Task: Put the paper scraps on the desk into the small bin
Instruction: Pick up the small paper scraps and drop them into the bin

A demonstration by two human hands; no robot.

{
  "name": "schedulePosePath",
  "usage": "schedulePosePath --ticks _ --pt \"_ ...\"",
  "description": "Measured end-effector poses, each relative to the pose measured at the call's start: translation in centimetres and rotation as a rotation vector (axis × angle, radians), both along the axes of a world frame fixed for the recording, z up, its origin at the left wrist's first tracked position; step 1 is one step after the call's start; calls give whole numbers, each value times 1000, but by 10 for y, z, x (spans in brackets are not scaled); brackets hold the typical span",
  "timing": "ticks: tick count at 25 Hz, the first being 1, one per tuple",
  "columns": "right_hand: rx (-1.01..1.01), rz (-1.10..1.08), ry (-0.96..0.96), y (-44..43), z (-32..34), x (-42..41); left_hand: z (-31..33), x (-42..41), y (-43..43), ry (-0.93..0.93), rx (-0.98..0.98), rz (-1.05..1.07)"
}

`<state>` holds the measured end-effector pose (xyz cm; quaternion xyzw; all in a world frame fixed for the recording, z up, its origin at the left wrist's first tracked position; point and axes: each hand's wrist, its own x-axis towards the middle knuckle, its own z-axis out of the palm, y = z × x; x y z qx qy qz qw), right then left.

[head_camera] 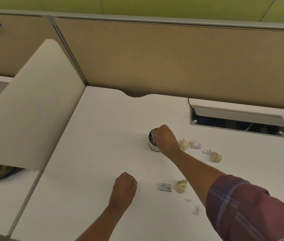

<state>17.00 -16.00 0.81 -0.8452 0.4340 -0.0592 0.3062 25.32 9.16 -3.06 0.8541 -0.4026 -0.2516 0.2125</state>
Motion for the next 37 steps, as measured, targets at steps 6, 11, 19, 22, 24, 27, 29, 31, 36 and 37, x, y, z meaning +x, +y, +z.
schedulePosePath --ticks 6,11,19,22,24,27,29,31,36,37 --pt "-56 47 -19 6 9 -15 5 3 -13 17 -53 -3" --pt "-306 106 132 16 27 -48 27 2 -51 -27 -163 -68" --pt "-234 85 383 34 6 -144 66 6 -149 -182 -190 -200" --pt "-224 33 389 40 3 -181 75 -2 -179 -162 -160 -233" --pt "-200 -1 395 44 -1 -205 75 -6 -194 -164 -107 -281" --pt "-202 -24 423 50 -7 -236 72 -11 -205 -226 -22 -328" --pt "-193 -37 433 52 -9 -252 69 -15 -207 -255 44 -346" --pt "-183 -49 444 53 -11 -266 67 -20 -206 -281 95 -346" --pt "-165 -69 457 53 -12 -289 70 -30 -190 -317 -86 -294" --pt "-162 -74 454 53 -12 -293 71 -35 -184 -401 -97 -334"
